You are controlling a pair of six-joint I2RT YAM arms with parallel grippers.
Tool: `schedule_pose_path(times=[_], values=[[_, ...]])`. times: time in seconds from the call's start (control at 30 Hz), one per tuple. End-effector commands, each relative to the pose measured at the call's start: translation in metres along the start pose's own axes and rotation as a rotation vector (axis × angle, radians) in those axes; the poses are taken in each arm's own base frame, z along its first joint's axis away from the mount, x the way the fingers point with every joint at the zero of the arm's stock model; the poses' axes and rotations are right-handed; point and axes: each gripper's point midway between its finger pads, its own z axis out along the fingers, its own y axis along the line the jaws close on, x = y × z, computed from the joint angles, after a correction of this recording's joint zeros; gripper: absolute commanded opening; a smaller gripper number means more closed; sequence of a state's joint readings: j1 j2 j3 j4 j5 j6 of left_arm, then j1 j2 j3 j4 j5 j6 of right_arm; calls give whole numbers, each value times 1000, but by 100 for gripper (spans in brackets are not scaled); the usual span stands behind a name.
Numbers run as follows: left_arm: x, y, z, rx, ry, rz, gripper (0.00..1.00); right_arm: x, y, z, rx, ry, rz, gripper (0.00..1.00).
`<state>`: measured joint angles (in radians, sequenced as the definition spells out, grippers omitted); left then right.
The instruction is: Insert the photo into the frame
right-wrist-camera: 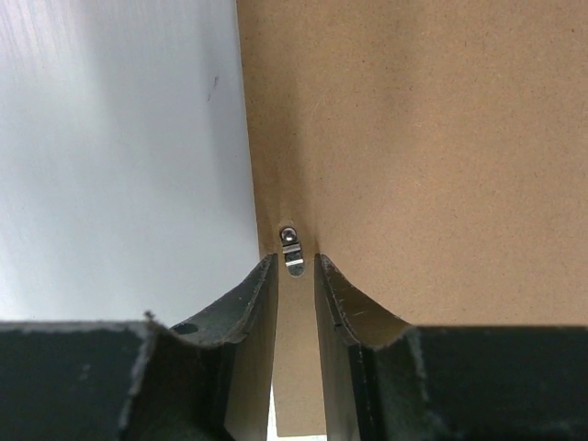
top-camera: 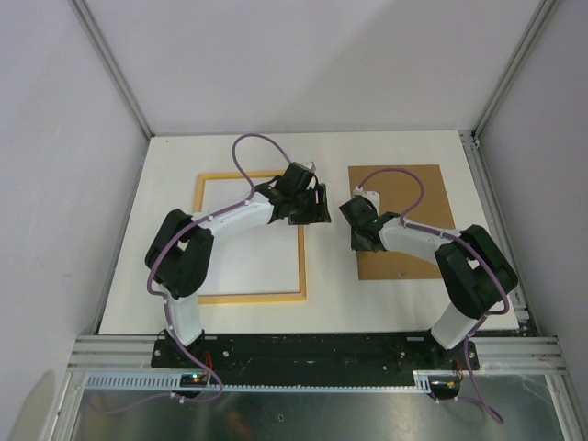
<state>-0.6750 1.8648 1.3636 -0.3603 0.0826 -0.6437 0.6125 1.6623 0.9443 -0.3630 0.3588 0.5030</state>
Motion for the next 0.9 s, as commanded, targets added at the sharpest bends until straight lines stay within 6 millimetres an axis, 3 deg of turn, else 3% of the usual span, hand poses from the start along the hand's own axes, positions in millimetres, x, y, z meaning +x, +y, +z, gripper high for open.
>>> schedule_pose_path(times=[0.0,0.4,0.87], values=[[-20,-12,-20,45,-64,29,69,-20,4,-3,-1,-54,-5,27],[-17,-8,-20,37,-59,29,69,-7,12,9,-15,-18,-31,23],[-8,-2,-13,26,-29,23,70,2,25,11,-134,32,27,6]])
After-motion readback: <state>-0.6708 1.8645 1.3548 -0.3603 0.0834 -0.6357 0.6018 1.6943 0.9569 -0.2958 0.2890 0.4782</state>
